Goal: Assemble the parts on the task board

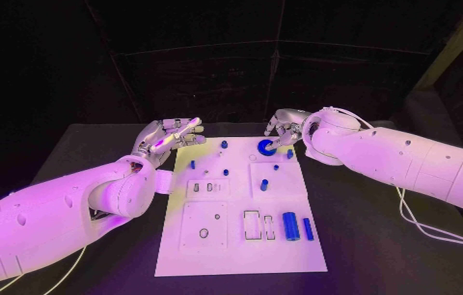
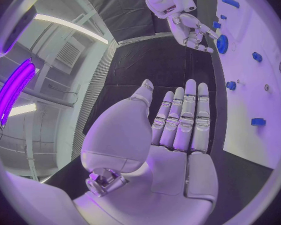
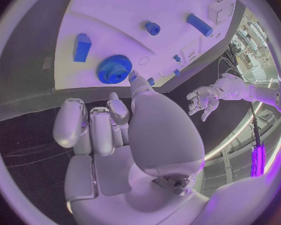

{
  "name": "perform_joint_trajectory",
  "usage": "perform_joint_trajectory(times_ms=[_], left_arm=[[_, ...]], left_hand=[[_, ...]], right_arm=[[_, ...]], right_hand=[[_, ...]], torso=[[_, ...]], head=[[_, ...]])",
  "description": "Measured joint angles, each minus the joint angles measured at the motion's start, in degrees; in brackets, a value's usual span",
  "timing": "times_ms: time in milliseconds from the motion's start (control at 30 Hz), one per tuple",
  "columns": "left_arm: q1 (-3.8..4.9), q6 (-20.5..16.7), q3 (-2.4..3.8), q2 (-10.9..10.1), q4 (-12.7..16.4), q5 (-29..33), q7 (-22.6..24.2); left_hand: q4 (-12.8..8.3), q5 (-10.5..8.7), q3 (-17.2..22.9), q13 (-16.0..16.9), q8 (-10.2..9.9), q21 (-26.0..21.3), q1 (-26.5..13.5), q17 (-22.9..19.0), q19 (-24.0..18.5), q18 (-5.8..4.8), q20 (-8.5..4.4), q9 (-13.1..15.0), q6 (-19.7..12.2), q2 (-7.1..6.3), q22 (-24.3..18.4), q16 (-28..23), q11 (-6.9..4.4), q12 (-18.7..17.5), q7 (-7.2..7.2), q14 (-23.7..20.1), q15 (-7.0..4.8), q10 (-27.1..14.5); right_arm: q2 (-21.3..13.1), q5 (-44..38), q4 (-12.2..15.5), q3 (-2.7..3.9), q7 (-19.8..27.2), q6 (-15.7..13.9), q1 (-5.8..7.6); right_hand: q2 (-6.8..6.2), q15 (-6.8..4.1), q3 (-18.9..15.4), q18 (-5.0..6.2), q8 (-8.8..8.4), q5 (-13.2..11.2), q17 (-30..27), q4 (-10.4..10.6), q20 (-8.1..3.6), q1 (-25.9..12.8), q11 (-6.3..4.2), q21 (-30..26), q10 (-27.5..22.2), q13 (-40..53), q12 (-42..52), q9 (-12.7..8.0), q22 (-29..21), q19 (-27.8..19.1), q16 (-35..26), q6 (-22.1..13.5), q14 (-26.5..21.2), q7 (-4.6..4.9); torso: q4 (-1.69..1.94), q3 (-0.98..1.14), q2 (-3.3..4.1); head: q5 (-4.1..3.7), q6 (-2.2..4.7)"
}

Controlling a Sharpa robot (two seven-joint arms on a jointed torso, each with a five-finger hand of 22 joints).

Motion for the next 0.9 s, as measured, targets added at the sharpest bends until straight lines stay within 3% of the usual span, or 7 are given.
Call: perform_joint_trajectory(times_ms=[67,500,900], left_arm=[[0.00,0.0,0.00,0.0,0.0,0.0,0.0],[-0.02,0.2,-0.02,0.2,-0.3,0.0,-0.1],[-0.02,0.3,-0.03,0.3,-0.5,0.0,-0.1]], left_hand=[[0.0,0.00,0.0,0.0,0.0,0.0,0.0,0.0,0.0,0.00,0.00,0.0,0.0,0.00,0.0,0.0,0.00,0.0,0.00,0.0,0.00,0.0],[0.0,0.00,0.0,0.0,0.0,0.0,0.0,0.1,0.0,0.00,0.00,0.0,0.0,0.00,-0.1,0.0,0.00,0.0,0.00,0.0,0.00,0.0],[0.0,0.00,0.0,0.0,0.0,0.0,0.0,0.0,0.0,0.00,0.00,0.0,0.0,0.00,-0.1,0.0,0.00,0.0,0.00,0.0,0.00,0.0]], right_arm=[[0.2,-0.4,-0.3,0.00,-0.1,0.4,0.00],[1.0,-2.3,-1.7,-0.01,-0.3,2.7,-0.06],[1.4,-3.3,-1.9,0.04,-0.3,4.9,-0.04]], right_hand=[[0.25,0.00,0.0,-0.91,0.00,0.0,0.0,0.0,0.00,0.2,0.08,0.2,0.3,0.4,0.2,0.0,0.1,0.0,0.0,0.0,0.0,0.00],[1.38,0.00,0.0,-0.90,0.72,0.5,0.3,0.0,0.00,1.4,-0.02,0.9,1.0,2.7,2.1,0.0,1.3,0.4,0.2,0.0,0.0,0.00],[1.26,0.00,0.2,-0.89,0.92,0.5,0.2,-0.2,0.00,1.7,-0.02,0.9,1.0,3.4,2.6,0.0,1.7,0.4,0.2,0.0,0.0,0.00]], torso=[[0.00,-0.02,0.00],[0.01,-0.03,0.00],[0.01,-0.02,0.00]], head=[[0.00,-0.08],[-0.03,-0.52],[0.00,-0.73]])
